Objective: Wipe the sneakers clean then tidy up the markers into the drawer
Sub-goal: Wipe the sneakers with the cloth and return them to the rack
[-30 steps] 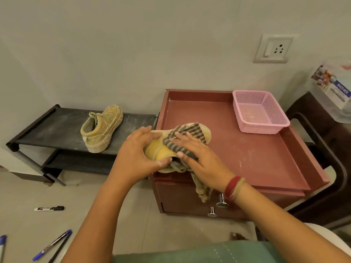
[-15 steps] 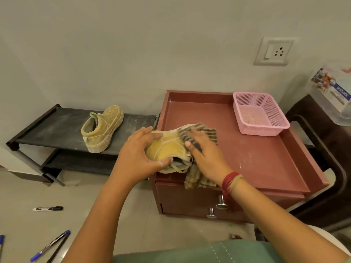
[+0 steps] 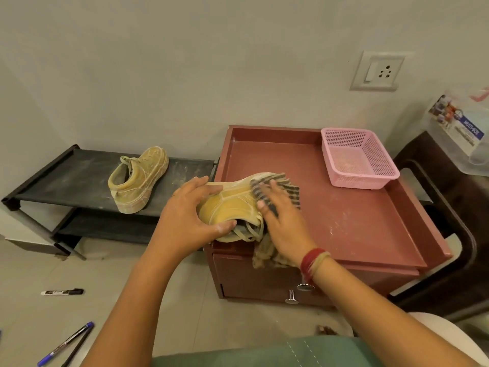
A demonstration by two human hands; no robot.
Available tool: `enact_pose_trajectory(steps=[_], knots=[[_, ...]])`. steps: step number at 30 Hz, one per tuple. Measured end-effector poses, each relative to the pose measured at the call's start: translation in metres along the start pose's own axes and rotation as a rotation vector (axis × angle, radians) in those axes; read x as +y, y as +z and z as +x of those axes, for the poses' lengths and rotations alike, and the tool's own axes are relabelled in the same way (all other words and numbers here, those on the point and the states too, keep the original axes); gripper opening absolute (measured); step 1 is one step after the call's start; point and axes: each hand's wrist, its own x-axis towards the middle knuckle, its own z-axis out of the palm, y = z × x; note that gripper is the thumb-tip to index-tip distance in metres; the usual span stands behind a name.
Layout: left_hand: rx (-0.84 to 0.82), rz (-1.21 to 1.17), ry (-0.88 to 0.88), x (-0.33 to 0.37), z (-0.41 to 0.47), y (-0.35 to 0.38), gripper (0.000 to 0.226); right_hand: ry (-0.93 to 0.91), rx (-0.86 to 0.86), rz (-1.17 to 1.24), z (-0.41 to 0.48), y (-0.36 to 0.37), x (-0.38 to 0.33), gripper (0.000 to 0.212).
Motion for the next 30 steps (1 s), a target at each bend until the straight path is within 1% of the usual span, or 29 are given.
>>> enact_pose_trajectory(steps=[1, 2, 3, 5, 6, 7, 8, 9, 11, 12, 14, 15, 16, 17, 19, 20, 22, 24, 25, 26, 27, 28, 30], knots=[[0.001, -0.004, 0.0, 0.001, 0.0, 0.0, 0.083, -0.023, -0.029, -0.002, -0.001, 0.003, 0.003, 0.047], [0.002, -0.012, -0.006, 0.001, 0.001, 0.0, 0.083, -0.007, -0.019, 0.052, 0.0, 0.003, 0.007, 0.046], [0.001, -0.021, -0.011, 0.001, 0.001, -0.001, 0.083, 0.059, 0.026, 0.137, 0.005, 0.0, 0.012, 0.045], [-0.007, -0.025, -0.006, 0.001, 0.0, -0.002, 0.082, 0.255, 0.143, 0.297, 0.019, -0.011, 0.024, 0.041], [-0.017, -0.019, 0.002, 0.001, 0.0, -0.003, 0.083, 0.318, 0.182, 0.323, 0.022, -0.016, 0.027, 0.04], [-0.027, -0.012, 0.009, 0.001, -0.001, -0.003, 0.083, 0.325, 0.206, 0.326, 0.021, -0.017, 0.027, 0.04], [-0.034, -0.01, 0.013, 0.001, -0.001, -0.003, 0.083, 0.275, 0.209, 0.306, 0.019, -0.016, 0.026, 0.041], [-0.037, -0.014, 0.014, 0.0, -0.001, -0.003, 0.083, 0.18, 0.179, 0.256, 0.015, -0.012, 0.024, 0.043], [-0.036, -0.03, 0.01, 0.0, -0.001, -0.004, 0.082, 0.008, 0.061, 0.11, 0.009, -0.001, 0.024, 0.045], [-0.036, -0.034, 0.009, 0.001, -0.001, -0.005, 0.081, 0.001, 0.046, 0.098, 0.01, -0.001, 0.025, 0.046], [-0.04, -0.022, 0.008, 0.001, -0.001, -0.005, 0.081, 0.126, 0.118, 0.164, 0.018, -0.007, 0.032, 0.047], [-0.043, -0.003, 0.011, 0.001, -0.002, -0.004, 0.082, 0.167, 0.157, 0.152, 0.018, -0.01, 0.035, 0.048], [-0.047, 0.017, 0.024, 0.0, -0.004, -0.002, 0.086, 0.153, 0.176, 0.1, 0.014, -0.011, 0.034, 0.048], [-0.05, 0.032, 0.048, -0.002, -0.005, -0.001, 0.092, 0.065, 0.166, 0.032, 0.008, -0.01, 0.031, 0.047], [-0.035, 0.04, 0.076, -0.003, -0.008, 0.0, 0.104, -0.121, 0.082, -0.057, -0.001, -0.004, 0.022, 0.048], [-0.018, 0.035, 0.065, -0.002, -0.008, 0.0, 0.108, -0.141, 0.049, -0.052, -0.003, -0.002, 0.018, 0.048], [0.009, 0.0, 0.01, -0.001, -0.007, -0.002, 0.112, -0.032, 0.086, 0.02, 0.004, -0.002, 0.026, 0.047], [0.021, -0.02, -0.036, 0.002, -0.009, -0.001, 0.114, 0.149, 0.141, 0.078, 0.013, -0.012, 0.031, 0.047], [0.026, -0.027, -0.053, 0.002, -0.01, 0.0, 0.115, 0.197, 0.161, 0.081, 0.014, -0.016, 0.032, 0.047], [0.031, -0.037, -0.067, 0.002, -0.01, 0.002, 0.114, 0.205, 0.182, 0.074, 0.013, -0.019, 0.029, 0.047], [0.04, -0.05, -0.078, 0.002, -0.011, 0.002, 0.113, 0.17, 0.201, 0.074, 0.01, -0.02, 0.025, 0.046], [0.056, -0.067, -0.082, 0.002, -0.01, 0.002, 0.111, 0.095, 0.218, 0.091, 0.007, -0.02, 0.016, 0.043], [0.098, -0.102, -0.029, 0.005, -0.008, 0.003, 0.108, -0.075, 0.225, 0.163, 0.004, -0.018, -0.007, 0.032]])
